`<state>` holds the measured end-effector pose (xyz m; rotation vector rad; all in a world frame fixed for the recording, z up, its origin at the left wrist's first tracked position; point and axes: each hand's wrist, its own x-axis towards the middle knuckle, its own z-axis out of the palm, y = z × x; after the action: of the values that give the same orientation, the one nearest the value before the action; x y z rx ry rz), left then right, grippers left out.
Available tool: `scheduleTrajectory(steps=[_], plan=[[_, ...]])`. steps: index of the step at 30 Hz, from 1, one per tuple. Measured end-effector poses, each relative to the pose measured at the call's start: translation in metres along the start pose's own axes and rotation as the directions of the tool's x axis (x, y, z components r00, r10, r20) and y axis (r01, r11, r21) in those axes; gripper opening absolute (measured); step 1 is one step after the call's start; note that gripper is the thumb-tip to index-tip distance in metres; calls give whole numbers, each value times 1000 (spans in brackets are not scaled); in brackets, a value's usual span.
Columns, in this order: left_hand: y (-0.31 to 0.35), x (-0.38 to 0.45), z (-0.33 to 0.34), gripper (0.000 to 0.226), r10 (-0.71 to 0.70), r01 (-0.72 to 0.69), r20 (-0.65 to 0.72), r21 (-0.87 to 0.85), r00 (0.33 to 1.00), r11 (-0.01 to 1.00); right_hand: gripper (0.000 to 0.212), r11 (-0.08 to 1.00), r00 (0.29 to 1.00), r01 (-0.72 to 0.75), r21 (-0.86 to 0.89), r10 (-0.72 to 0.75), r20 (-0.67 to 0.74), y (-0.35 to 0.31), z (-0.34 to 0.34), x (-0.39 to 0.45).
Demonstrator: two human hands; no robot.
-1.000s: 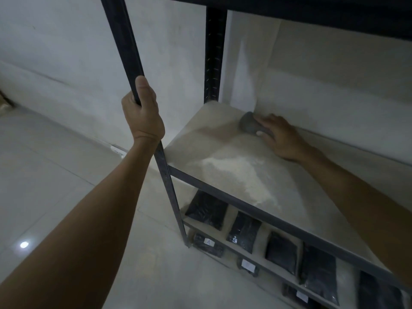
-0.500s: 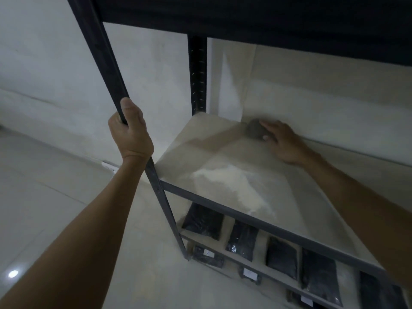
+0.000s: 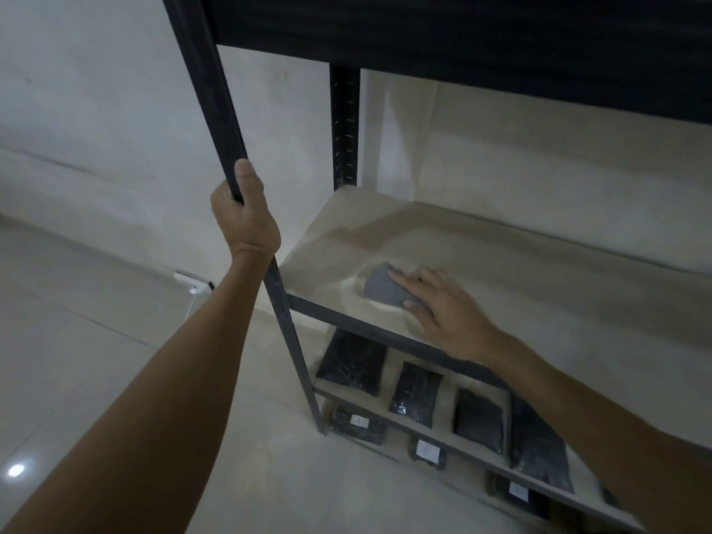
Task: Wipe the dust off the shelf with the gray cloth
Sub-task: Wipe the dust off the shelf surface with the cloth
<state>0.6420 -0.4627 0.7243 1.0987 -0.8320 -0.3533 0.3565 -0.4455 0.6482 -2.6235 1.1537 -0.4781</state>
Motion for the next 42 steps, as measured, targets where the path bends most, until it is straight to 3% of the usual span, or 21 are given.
scheduleTrajectory(steps=[6, 10, 15, 18, 21, 28, 32, 34, 39, 42], plan=[[-3, 2, -3, 75, -11, 11, 20, 5, 1000, 1000, 50, 989, 997, 72, 132, -75, 19, -58, 18, -28], [-5, 5, -3, 79, -5, 4, 31, 13, 1000, 1000, 50, 976, 995, -60, 208, 75, -64, -23, -9, -19], [-7, 5, -4, 81, 13, -14, 32, 29, 999, 999, 57, 917, 917, -393, -68, 384, -111, 88, -62, -9], [-6, 4, -4, 81, 11, -12, 24, 32, 1000, 999, 61, 865, 880, -475, -163, 461, -118, 101, -48, -26], [-6, 3, -3, 79, 13, -13, 11, 39, 1000, 999, 62, 892, 919, -393, -222, 372, -131, 77, -27, -37], [-2, 1, -1, 53, 5, -4, -15, 51, 1000, 999, 54, 981, 980, -155, -120, 137, -148, -21, 2, -67], [-3, 2, -1, 50, 13, -12, -24, 34, 1000, 999, 53, 978, 996, -82, 191, 84, -4, -63, 12, -70], [-4, 2, -1, 50, 5, -4, -19, 18, 1000, 1000, 54, 966, 993, -88, 244, 106, -61, -51, 4, -50], [-6, 2, -2, 56, 5, -4, -29, 29, 1000, 1000, 52, 895, 884, -445, 33, 444, -148, 56, -33, 37], [-6, 2, -2, 52, 11, -11, -23, 19, 1000, 1000, 54, 862, 856, -507, -9, 502, -128, 74, -20, 64]])
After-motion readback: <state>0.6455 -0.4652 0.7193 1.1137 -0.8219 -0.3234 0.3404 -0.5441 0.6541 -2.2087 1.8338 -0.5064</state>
